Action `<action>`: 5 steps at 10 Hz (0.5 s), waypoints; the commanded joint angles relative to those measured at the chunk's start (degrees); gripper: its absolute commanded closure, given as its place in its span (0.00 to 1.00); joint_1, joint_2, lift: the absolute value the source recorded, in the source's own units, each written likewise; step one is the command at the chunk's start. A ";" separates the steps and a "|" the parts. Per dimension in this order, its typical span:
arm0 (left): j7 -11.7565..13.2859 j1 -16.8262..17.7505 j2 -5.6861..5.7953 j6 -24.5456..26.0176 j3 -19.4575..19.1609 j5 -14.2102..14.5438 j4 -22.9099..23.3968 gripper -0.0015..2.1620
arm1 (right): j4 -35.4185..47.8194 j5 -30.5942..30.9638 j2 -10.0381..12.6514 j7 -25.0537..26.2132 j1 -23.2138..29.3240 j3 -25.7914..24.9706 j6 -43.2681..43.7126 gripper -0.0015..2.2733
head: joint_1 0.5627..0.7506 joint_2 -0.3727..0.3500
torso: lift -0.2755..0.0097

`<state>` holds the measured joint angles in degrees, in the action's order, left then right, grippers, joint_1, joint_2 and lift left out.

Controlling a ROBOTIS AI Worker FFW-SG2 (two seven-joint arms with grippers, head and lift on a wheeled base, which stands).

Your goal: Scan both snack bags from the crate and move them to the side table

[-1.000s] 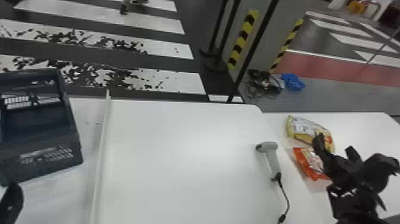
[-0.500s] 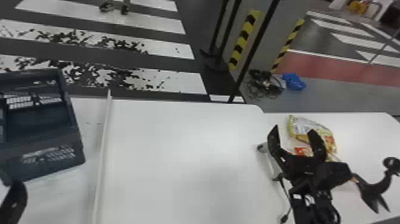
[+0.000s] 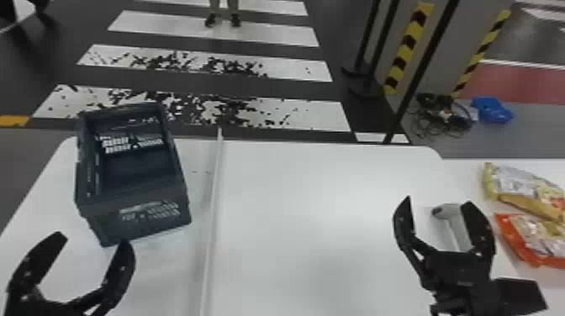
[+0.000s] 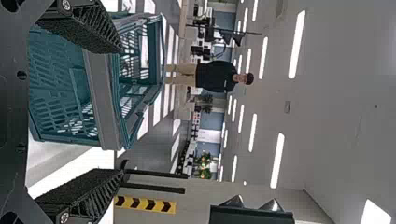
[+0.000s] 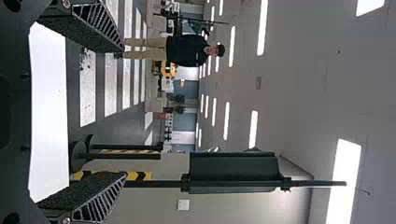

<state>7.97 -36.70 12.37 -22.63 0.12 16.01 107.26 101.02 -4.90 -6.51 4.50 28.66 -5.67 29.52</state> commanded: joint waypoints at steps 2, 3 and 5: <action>-3.66 1.19 -0.59 8.71 1.46 -1.24 2.17 0.04 | -0.47 3.40 2.21 0.16 0.60 2.51 0.05 0.02 | 0.70 0.39 | 0.62; -4.10 1.46 -0.86 11.17 1.90 -1.60 3.31 0.04 | -0.56 4.81 3.08 0.42 1.13 2.95 0.05 0.02 | 0.70 0.41 | 0.62; -4.54 1.90 -1.12 13.45 3.04 -2.48 4.80 0.04 | -1.87 6.04 3.26 1.47 2.01 3.65 0.05 0.02 | 0.70 0.41 | 0.62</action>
<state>3.43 -34.89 11.29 -9.54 2.89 13.82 111.67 99.53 0.97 -3.28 6.00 30.44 -2.14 29.56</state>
